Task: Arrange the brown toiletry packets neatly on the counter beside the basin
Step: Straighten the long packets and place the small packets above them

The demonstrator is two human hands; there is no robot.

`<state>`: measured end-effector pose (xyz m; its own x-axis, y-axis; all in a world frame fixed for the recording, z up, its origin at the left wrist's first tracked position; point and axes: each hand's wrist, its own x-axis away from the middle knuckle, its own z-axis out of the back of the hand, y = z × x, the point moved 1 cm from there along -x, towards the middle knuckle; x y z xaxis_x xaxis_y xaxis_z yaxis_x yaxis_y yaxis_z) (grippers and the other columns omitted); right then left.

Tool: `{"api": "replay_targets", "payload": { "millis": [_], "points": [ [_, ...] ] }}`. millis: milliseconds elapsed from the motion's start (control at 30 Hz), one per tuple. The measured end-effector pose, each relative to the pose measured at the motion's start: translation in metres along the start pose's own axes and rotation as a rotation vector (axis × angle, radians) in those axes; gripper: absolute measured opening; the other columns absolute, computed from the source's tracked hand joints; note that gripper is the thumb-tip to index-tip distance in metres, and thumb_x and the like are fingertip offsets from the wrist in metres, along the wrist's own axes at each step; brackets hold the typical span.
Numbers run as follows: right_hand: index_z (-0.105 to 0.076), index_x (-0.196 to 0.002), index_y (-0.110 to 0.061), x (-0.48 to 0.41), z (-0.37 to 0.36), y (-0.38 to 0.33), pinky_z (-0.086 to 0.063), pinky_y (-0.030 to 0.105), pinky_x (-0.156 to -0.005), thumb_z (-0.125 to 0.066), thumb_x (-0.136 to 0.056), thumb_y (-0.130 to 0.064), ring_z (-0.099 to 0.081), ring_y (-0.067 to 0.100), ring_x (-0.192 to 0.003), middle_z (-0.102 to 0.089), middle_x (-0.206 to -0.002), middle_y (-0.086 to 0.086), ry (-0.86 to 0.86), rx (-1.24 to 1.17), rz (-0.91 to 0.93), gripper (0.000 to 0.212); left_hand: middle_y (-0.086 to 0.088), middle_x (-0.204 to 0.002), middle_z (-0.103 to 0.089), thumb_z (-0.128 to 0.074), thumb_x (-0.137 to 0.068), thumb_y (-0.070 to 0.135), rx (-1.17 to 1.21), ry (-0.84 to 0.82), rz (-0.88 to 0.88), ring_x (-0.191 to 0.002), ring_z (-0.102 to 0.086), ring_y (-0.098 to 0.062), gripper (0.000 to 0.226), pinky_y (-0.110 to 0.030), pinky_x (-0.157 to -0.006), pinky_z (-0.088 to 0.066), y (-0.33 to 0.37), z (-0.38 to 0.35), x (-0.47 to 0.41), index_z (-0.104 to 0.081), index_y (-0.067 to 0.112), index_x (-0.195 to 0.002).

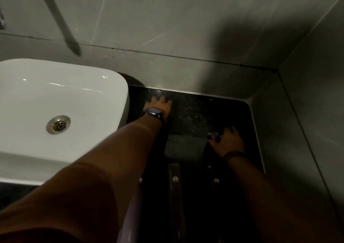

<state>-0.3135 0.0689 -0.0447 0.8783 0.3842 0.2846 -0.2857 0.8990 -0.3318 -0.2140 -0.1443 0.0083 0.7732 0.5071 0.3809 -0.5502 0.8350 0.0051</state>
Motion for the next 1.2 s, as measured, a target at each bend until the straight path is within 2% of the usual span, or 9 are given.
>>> {"api": "replay_targets", "payload": {
  "millis": [100, 200, 333, 500, 700, 867, 967, 1067, 1200],
  "points": [
    [-0.057, -0.123, -0.005, -0.008, -0.008, -0.009, -0.044, 0.041, -0.101, -0.067, -0.078, -0.041, -0.05, 0.041, -0.118, -0.052, -0.127, 0.025, 0.037, 0.023, 0.039, 0.058, -0.01, -0.152, -0.022, -0.05, -0.091, 0.03, -0.169, -0.042, -0.11, -0.136, -0.019, -0.036, 0.057, -0.052, -0.109, -0.025, -0.007, -0.001, -0.014, -0.027, 0.02, -0.142],
    [-0.059, -0.122, -0.01, -0.01, -0.014, -0.025, -0.044, 0.039, -0.098, -0.068, -0.077, -0.038, -0.053, 0.041, -0.112, -0.056, -0.122, 0.023, -0.007, 0.048, 0.15, 0.054, -0.006, -0.149, -0.033, -0.049, -0.091, 0.037, -0.229, -0.017, -0.165, -0.136, -0.024, -0.031, 0.051, -0.049, -0.109, -0.023, -0.012, -0.004, -0.018, -0.038, 0.02, -0.138],
    [-0.058, -0.123, -0.017, -0.005, -0.021, -0.049, -0.042, 0.038, -0.101, -0.069, -0.074, -0.037, -0.05, 0.04, -0.114, -0.053, -0.124, 0.017, -0.092, 0.09, 0.289, 0.054, -0.006, -0.141, -0.045, -0.051, -0.089, 0.041, -0.208, 0.013, -0.116, -0.132, -0.033, -0.029, 0.046, -0.046, -0.106, -0.028, -0.019, -0.004, -0.011, -0.049, 0.018, -0.13],
    [-0.054, -0.127, -0.023, 0.006, -0.03, -0.072, -0.04, 0.035, -0.101, -0.069, -0.072, -0.037, -0.046, 0.036, -0.116, -0.051, -0.127, 0.012, -0.193, 0.162, 0.448, 0.058, -0.011, -0.136, -0.047, -0.065, -0.08, 0.038, -0.247, -0.103, -0.039, -0.127, -0.037, -0.032, 0.056, -0.047, -0.103, -0.029, -0.026, -0.01, 0.011, -0.047, 0.015, -0.128],
    [-0.053, -0.127, -0.025, 0.019, -0.044, -0.084, -0.043, 0.037, -0.099, -0.07, -0.068, -0.041, -0.046, 0.036, -0.113, -0.05, -0.125, 0.011, -0.224, 0.186, 0.53, 0.063, -0.01, -0.136, -0.048, -0.061, -0.082, 0.043, -0.198, -0.09, -0.002, -0.125, -0.039, -0.032, 0.054, -0.045, -0.102, -0.03, -0.024, -0.022, 0.032, -0.048, 0.016, -0.127],
    [-0.052, -0.127, -0.028, 0.029, -0.031, -0.073, -0.044, 0.04, -0.098, -0.067, -0.063, -0.056, -0.048, 0.036, -0.114, -0.053, -0.124, 0.011, -0.15, 0.117, 0.47, 0.071, -0.015, -0.136, -0.042, -0.073, -0.073, 0.038, -0.189, -0.102, 0.038, -0.125, -0.037, -0.036, 0.07, -0.049, -0.101, -0.033, -0.015, -0.016, 0.045, -0.045, 0.013, -0.131],
    [-0.057, -0.121, -0.023, 0.035, -0.007, -0.046, -0.048, 0.039, -0.095, -0.066, -0.067, -0.058, -0.052, 0.035, -0.11, -0.057, -0.117, 0.013, -0.005, 0.039, 0.401, 0.065, -0.014, -0.133, -0.044, -0.073, -0.071, 0.045, -0.153, -0.026, 0.048, -0.122, -0.04, -0.034, 0.073, -0.047, -0.098, -0.037, -0.001, -0.008, 0.049, -0.044, 0.016, -0.131],
    [-0.062, -0.113, -0.017, 0.041, 0.021, -0.008, -0.048, 0.037, -0.093, -0.068, -0.073, -0.05, -0.056, 0.036, -0.108, -0.059, -0.113, 0.015, 0.1, -0.022, 0.297, 0.052, -0.013, -0.131, -0.046, -0.068, -0.071, 0.053, 0.007, 0.09, 0.046, -0.12, -0.043, -0.034, 0.07, -0.046, -0.096, -0.038, 0.023, -0.004, 0.05, -0.047, 0.019, -0.129],
    [-0.061, -0.109, -0.008, 0.05, 0.055, 0.046, -0.049, 0.039, -0.089, -0.065, -0.081, -0.031, -0.058, 0.039, -0.107, -0.06, -0.115, 0.022, 0.08, -0.019, 0.118, 0.037, -0.013, -0.125, -0.051, -0.071, -0.069, 0.053, 0.178, 0.132, 0.005, -0.113, -0.049, -0.034, 0.068, -0.046, -0.092, -0.045, 0.069, 0.0, 0.057, -0.052, 0.015, -0.121]
  ]
}}
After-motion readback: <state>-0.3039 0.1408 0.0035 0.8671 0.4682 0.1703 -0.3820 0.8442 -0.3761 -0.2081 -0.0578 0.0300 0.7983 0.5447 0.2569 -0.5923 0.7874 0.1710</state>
